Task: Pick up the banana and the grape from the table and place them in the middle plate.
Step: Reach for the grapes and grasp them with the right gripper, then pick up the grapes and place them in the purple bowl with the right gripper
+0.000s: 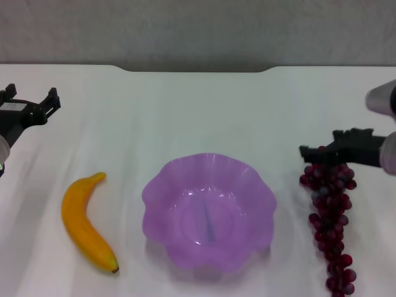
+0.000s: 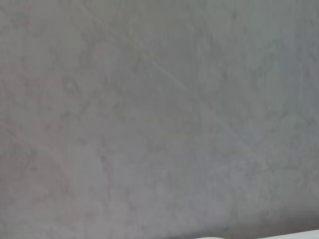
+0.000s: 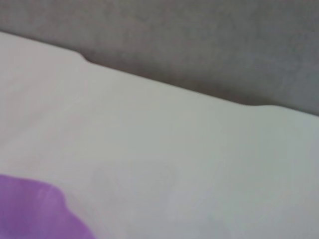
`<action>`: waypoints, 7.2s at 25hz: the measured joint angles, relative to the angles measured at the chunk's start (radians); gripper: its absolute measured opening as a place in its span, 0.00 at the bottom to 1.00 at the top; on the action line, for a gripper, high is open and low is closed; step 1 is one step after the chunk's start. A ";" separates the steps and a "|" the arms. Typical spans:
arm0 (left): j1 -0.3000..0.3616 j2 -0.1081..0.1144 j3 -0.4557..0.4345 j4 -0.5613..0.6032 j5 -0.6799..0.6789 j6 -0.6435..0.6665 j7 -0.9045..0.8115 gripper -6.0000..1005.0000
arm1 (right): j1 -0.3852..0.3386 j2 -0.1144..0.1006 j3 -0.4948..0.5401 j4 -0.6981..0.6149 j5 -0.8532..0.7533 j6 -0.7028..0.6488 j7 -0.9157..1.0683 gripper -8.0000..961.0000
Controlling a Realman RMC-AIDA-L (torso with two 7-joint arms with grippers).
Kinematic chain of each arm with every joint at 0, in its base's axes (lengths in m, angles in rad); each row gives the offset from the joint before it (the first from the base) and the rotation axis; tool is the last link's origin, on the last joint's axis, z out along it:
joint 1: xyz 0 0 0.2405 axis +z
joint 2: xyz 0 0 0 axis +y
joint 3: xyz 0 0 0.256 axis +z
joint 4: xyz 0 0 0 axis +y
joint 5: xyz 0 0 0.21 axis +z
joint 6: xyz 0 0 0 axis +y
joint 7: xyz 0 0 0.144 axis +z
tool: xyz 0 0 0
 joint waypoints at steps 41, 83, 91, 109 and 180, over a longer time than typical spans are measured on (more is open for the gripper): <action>0.002 0.003 0.000 0.016 0.000 0.018 0.000 0.88 | -0.267 -0.001 -0.146 0.003 0.536 -0.331 -0.285 0.92; -0.004 0.003 0.002 0.011 0.000 0.018 0.000 0.88 | -0.096 -0.001 -0.217 0.315 0.606 -0.365 -0.322 0.90; -0.003 0.003 0.002 0.010 0.000 0.018 0.000 0.87 | -0.093 -0.001 -0.218 0.318 0.605 -0.367 -0.329 0.81; -0.006 0.003 0.002 0.016 0.000 0.018 0.000 0.87 | -0.080 -0.002 -0.224 0.334 0.593 -0.385 -0.341 0.68; -0.003 0.002 0.002 0.018 0.000 0.018 -0.001 0.87 | -0.140 -0.005 -0.185 0.105 0.593 -0.532 -0.448 0.33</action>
